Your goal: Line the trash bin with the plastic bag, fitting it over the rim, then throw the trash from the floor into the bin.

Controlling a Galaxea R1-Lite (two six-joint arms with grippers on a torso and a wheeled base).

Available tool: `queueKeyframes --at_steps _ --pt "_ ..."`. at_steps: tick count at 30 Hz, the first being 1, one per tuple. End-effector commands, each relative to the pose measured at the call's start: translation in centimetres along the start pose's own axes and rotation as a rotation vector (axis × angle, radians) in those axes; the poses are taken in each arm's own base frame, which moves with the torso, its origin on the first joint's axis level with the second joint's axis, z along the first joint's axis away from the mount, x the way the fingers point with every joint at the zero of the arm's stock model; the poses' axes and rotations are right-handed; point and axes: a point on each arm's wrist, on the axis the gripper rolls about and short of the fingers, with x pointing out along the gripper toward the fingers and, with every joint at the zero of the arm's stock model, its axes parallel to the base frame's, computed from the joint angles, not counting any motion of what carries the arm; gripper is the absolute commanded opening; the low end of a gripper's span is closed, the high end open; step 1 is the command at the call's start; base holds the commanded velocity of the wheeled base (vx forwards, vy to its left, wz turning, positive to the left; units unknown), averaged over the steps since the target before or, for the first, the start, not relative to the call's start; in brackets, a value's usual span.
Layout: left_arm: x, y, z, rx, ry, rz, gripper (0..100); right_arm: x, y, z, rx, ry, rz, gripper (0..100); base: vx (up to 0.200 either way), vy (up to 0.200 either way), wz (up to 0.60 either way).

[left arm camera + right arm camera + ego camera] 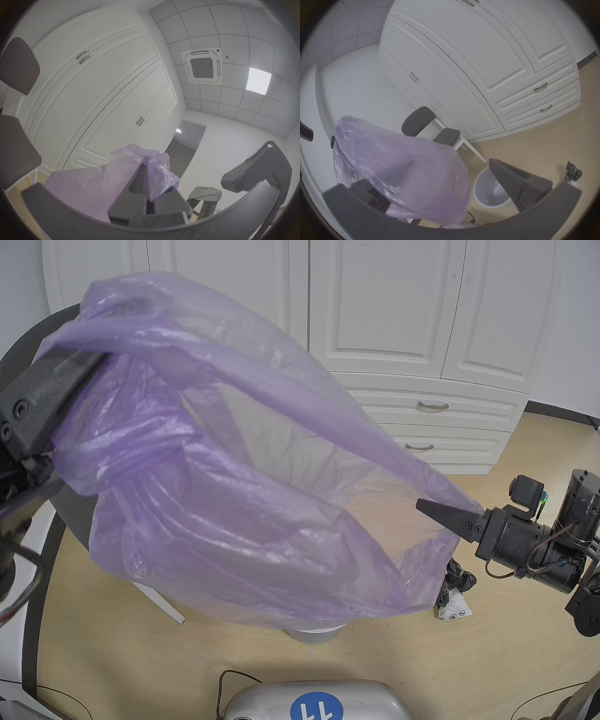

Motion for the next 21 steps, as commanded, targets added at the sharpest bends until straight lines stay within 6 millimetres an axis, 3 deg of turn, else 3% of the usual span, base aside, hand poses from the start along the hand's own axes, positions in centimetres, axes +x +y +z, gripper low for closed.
queueKeyframes --at_steps 1,20,21 --pt "0.05 0.03 -0.11 0.000 0.004 0.002 0 0.53 -0.93 -1.37 0.025 0.049 -0.015 100 0.000 0.000 0.00" --pt "0.25 0.29 -0.61 0.006 0.024 0.016 0 0.81 -0.84 -1.66 0.034 0.061 -0.007 100 0.000 0.000 0.00" --pt "0.25 0.29 -0.61 0.006 0.024 0.016 0 0.82 -0.79 -1.55 0.033 0.055 -0.006 0 0.000 0.000 0.00"
